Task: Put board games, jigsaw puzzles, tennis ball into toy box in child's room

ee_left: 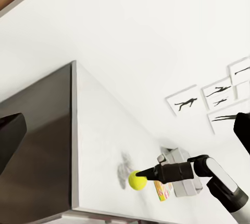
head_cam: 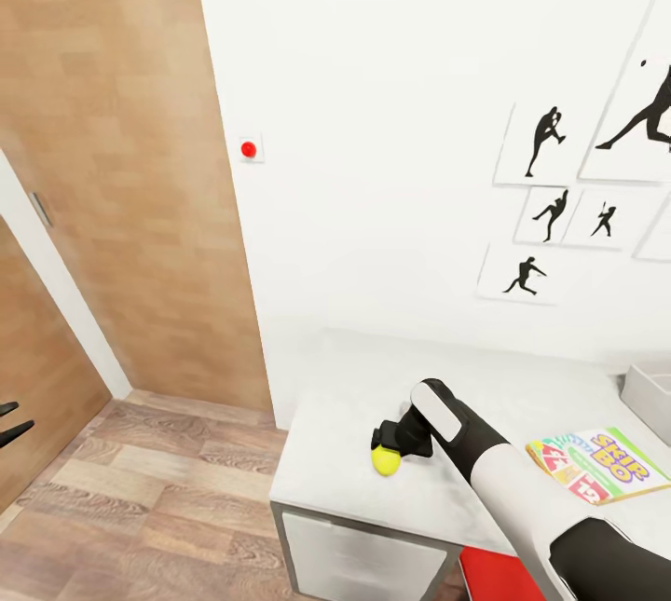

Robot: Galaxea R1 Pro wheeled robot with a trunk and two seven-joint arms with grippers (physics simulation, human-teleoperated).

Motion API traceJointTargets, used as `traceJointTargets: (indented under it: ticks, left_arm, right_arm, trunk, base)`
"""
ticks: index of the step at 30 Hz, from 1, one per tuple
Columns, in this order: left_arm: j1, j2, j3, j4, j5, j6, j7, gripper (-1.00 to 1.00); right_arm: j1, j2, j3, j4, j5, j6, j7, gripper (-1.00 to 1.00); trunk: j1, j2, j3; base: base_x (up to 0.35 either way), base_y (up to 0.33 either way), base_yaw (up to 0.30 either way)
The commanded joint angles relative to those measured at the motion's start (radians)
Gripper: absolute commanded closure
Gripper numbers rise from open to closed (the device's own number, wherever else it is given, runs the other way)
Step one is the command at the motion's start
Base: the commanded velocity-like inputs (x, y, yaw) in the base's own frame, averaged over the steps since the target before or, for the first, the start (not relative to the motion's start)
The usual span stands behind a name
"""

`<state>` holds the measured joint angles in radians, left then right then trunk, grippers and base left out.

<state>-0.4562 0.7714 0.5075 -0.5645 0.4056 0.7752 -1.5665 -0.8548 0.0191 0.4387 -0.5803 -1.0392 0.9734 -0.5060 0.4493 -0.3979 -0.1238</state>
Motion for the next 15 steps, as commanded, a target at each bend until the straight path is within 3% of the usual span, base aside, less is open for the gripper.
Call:
traceJointTargets:
  ticks: [1,7,11,15]
  left_arm:
    - [-0.001,0.000,0.000,0.000,-0.001,0.010,-0.004,-1.00]
    - [-0.001,0.000,0.001,0.000,-0.001,0.010,-0.004,-1.00]
    - [-0.001,0.000,0.000,0.000,-0.001,0.010,-0.004,-1.00]
    - [-0.001,0.000,0.001,-0.001,-0.001,0.009,-0.004,-1.00]
  right_arm:
    - [-0.001,-0.001,0.004,-0.001,-0.014,0.000,-0.012,1.00]
    - [-0.001,-0.005,0.003,-0.054,-0.016,0.006,-0.010,1.00]
    - [0.000,-0.036,0.003,-0.145,-0.020,0.010,-0.008,1.00]
    - [0.001,-0.089,0.003,-0.277,-0.054,0.011,-0.007,1.00]
  trunk:
    - [0.001,-0.002,-0.001]
    - [0.001,-0.002,0.009]
    - [0.001,-0.002,0.016]
    - [0.001,-0.002,0.023]
  base:
    - [0.000,0.000,0.000]
    - [0.000,0.000,0.000]
    - [0.000,0.000,0.000]
    - [0.000,0.000,0.000]
